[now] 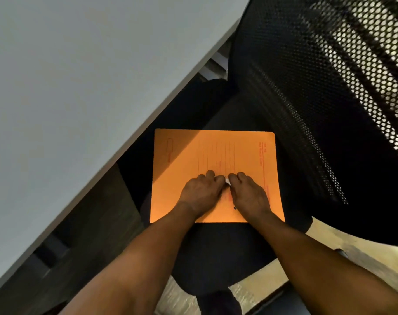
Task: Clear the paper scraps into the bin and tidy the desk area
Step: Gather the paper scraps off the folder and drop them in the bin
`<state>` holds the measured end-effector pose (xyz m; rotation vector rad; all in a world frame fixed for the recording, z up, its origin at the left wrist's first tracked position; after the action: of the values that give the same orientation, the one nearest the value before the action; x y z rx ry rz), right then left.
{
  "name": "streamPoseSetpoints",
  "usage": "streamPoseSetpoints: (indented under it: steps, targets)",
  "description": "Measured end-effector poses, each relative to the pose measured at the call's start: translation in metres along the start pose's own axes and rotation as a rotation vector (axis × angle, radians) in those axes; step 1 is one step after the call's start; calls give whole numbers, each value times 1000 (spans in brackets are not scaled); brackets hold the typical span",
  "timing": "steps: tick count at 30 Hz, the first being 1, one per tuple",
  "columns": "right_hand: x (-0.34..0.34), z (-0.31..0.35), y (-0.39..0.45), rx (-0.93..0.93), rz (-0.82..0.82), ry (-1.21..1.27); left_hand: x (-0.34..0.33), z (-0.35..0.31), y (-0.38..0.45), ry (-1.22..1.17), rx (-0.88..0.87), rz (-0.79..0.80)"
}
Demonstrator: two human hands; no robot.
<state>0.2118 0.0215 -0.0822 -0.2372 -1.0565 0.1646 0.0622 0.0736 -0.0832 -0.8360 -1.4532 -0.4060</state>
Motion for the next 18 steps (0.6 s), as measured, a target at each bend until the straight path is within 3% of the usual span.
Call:
streamPoseSetpoints:
  steps: [5, 9, 14, 18]
  targets:
    - [4, 25, -4, -72, -173, 236, 2, 22, -31, -130, 271, 30]
    - [-5, 80, -9, 53, -205, 366, 16, 44, -90, -374, 604, -142]
    - [-39, 183, -35, 310, -4, 486, 23, 59, -197, -511, 933, -339]
    - [-89, 265, -69, 469, 146, 468, -1, 67, -300, -502, 1128, -334]
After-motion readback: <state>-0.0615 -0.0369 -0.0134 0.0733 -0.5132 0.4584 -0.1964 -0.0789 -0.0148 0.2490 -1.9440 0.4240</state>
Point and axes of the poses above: each hand's wrist, its own y-axis towards the middle knuckle, its own x-axis out of the back of the hand, z = x × y, the point moved 1 cm from there along y, towards the middle knuckle, and after that the axes turned 10 degrees about y, right-handed, at the moved point
